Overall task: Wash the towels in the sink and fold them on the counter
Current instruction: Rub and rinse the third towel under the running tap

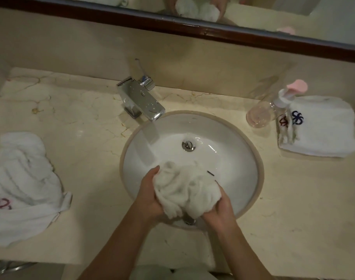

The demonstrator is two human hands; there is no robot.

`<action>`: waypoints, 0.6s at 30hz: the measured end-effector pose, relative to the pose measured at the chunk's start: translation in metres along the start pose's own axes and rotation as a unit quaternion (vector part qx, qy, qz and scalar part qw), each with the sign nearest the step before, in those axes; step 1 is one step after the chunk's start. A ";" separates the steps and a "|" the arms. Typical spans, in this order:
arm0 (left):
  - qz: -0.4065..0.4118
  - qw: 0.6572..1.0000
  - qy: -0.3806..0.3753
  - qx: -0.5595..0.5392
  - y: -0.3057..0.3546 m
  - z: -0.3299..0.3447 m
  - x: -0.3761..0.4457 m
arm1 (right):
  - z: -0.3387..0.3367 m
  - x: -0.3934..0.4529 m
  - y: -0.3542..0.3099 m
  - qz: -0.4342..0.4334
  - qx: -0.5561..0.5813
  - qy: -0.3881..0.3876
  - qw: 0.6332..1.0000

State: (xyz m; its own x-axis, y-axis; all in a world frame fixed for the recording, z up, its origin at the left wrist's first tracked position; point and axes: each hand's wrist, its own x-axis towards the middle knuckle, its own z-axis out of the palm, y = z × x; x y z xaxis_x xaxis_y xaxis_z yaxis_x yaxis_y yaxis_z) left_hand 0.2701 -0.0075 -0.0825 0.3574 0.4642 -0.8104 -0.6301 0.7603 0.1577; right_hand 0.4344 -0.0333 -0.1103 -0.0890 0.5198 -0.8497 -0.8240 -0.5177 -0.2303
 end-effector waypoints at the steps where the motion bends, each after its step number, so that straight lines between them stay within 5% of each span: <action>1: 0.016 0.999 0.026 0.011 -0.004 0.007 0.002 | 0.000 0.002 0.005 0.033 0.041 -0.030 0.998; 3: 0.045 0.994 0.047 0.087 -0.013 0.009 0.010 | 0.011 0.007 0.010 0.035 -0.017 -0.035 0.999; 6: 0.130 0.946 0.181 0.236 -0.007 0.005 0.030 | 0.024 0.007 0.021 0.008 -0.160 0.004 0.987; 8: 0.184 0.907 0.243 0.289 0.001 0.004 0.034 | 0.037 -0.001 0.029 -0.078 -0.324 0.008 0.943; 11: 0.253 0.851 0.191 0.419 -0.010 0.018 0.022 | 0.056 0.007 0.022 -0.207 -0.443 0.070 0.869; 14: 0.304 0.774 0.131 0.539 -0.032 0.024 0.007 | 0.066 0.030 0.001 -0.204 -0.418 0.088 0.881; 16: 0.323 0.777 0.236 0.486 -0.015 0.018 0.017 | 0.070 0.022 0.009 -0.234 -0.498 0.034 0.835; 18: 0.269 0.833 0.292 0.384 0.008 0.018 0.023 | 0.072 0.009 0.023 -0.258 -0.519 -0.012 0.815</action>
State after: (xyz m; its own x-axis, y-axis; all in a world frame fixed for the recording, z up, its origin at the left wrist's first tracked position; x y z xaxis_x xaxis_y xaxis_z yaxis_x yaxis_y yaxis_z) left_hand 0.2857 0.0171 -0.0901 -0.3730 0.7022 -0.6064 0.1178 0.6842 0.7198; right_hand 0.3740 0.0084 -0.0889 0.0988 0.8571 -0.5056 0.1602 -0.5151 -0.8420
